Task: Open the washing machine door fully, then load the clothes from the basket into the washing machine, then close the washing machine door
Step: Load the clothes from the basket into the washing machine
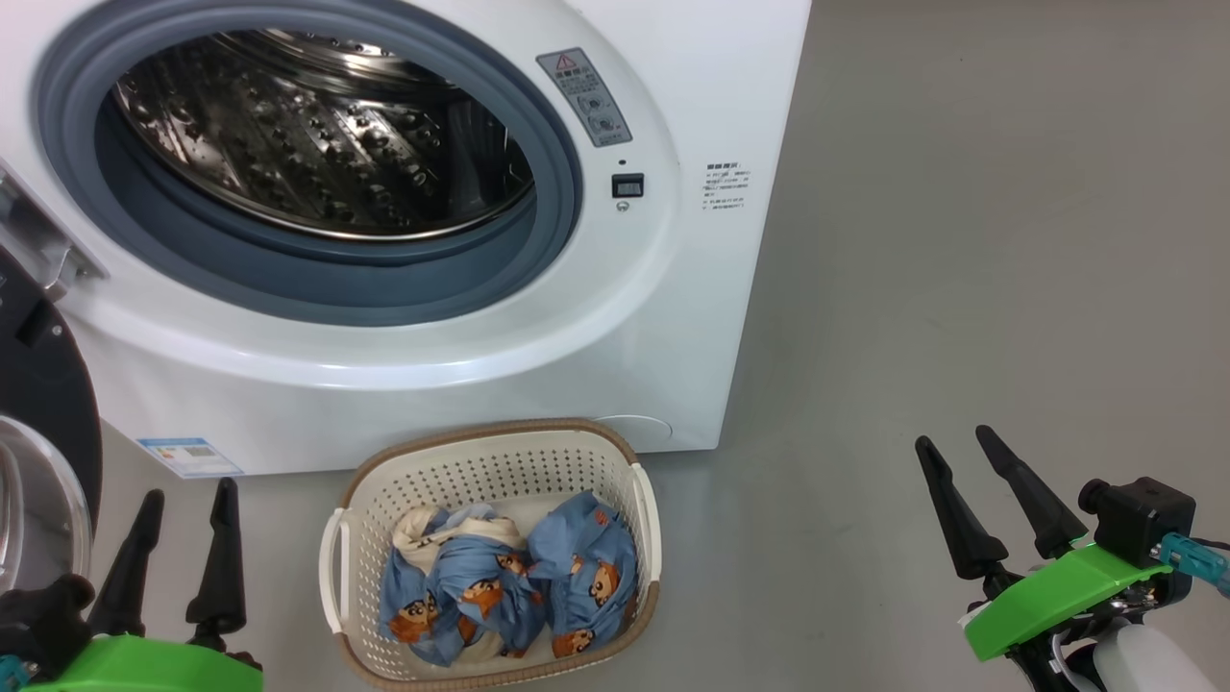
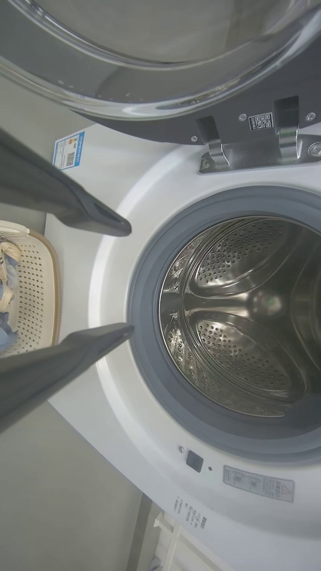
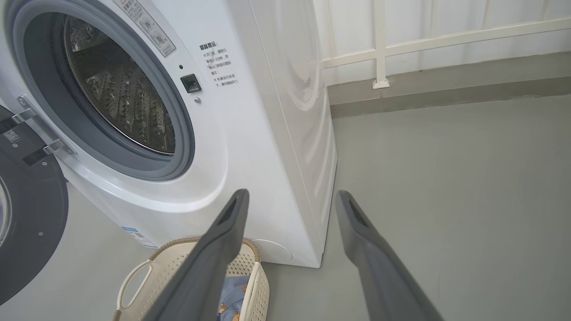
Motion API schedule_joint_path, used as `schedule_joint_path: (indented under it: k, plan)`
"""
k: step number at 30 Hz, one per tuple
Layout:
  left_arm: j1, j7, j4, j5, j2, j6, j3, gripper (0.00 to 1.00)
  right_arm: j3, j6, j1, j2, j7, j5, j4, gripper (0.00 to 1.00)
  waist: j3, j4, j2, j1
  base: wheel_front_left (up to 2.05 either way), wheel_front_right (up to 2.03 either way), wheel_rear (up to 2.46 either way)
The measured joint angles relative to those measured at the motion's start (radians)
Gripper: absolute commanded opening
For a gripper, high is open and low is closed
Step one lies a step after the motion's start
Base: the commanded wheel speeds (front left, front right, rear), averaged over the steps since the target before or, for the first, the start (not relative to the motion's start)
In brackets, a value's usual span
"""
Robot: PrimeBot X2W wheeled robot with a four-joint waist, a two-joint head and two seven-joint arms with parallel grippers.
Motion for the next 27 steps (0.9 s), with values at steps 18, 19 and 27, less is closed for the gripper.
schedule_joint_path:
  k: [18,19,27]
  plan:
    - [-0.033,0.0,0.132,-0.009,-0.019,0.0,-0.084,1.0,-0.002,0.0,-0.013,0.014,0.0,-0.02,-0.015,1.0,0.061,-0.01,0.0,0.0,0.0,0.0,0.0]
    - [-0.046,0.0,0.144,-0.014,-0.019,0.0,-0.093,1.0,-0.002,0.0,-0.018,0.015,0.0,-0.024,-0.015,1.0,0.069,-0.011,0.0,0.0,0.0,0.0,0.0]
    - [-0.156,0.0,0.272,-0.069,-0.014,-0.001,-0.192,1.0,-0.015,0.0,-0.07,0.021,0.0,-0.033,-0.028,1.0,0.144,-0.019,0.0,0.0,0.0,0.0,0.0]
